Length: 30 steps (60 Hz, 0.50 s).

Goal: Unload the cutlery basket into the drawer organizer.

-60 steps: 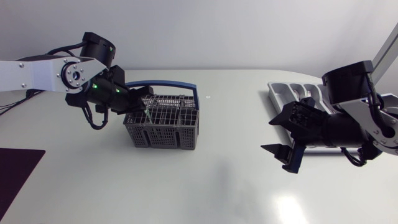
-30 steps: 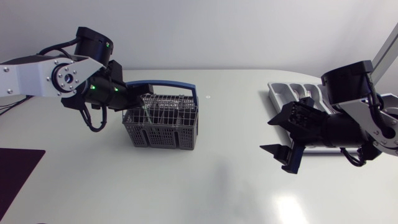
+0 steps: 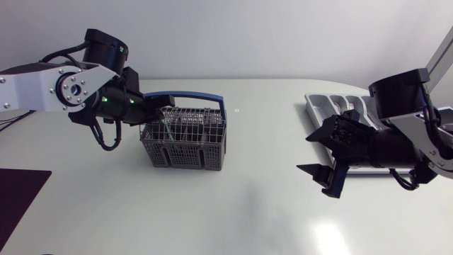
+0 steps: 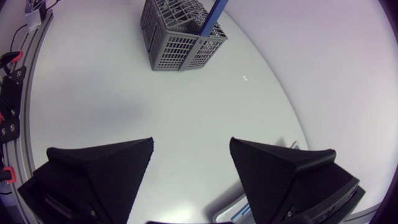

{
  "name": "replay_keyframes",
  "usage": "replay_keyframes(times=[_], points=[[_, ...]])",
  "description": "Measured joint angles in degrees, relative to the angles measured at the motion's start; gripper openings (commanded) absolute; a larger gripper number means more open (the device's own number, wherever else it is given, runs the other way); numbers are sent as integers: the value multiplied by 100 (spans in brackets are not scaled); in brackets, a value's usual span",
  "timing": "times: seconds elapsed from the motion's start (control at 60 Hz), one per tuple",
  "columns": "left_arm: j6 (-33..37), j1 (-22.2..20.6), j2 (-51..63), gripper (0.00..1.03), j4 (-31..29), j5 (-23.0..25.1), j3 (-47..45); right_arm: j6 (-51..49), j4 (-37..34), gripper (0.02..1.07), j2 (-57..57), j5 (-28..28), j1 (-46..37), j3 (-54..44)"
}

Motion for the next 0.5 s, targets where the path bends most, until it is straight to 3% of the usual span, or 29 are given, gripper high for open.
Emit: replay_keyframes(times=[0.1,0.183,0.267,0.333,0.433,0.5], points=[[0,0,-63,14,-2,0,-9,0,-2,90,0,0,0,-2],[0,-9,-105,24,-7,0,-26,0,-2,90,-2,0,0,-2],[0,-20,-109,26,-48,0,-28,0,-4,90,-13,0,0,-2],[0,-26,-111,38,-87,4,-28,0,-15,90,-28,0,0,-2],[-2,-42,-111,69,-210,83,-28,0,-17,90,-44,0,0,-2],[-2,-42,-111,79,-343,201,-28,0,-17,90,-44,0,0,-2]])
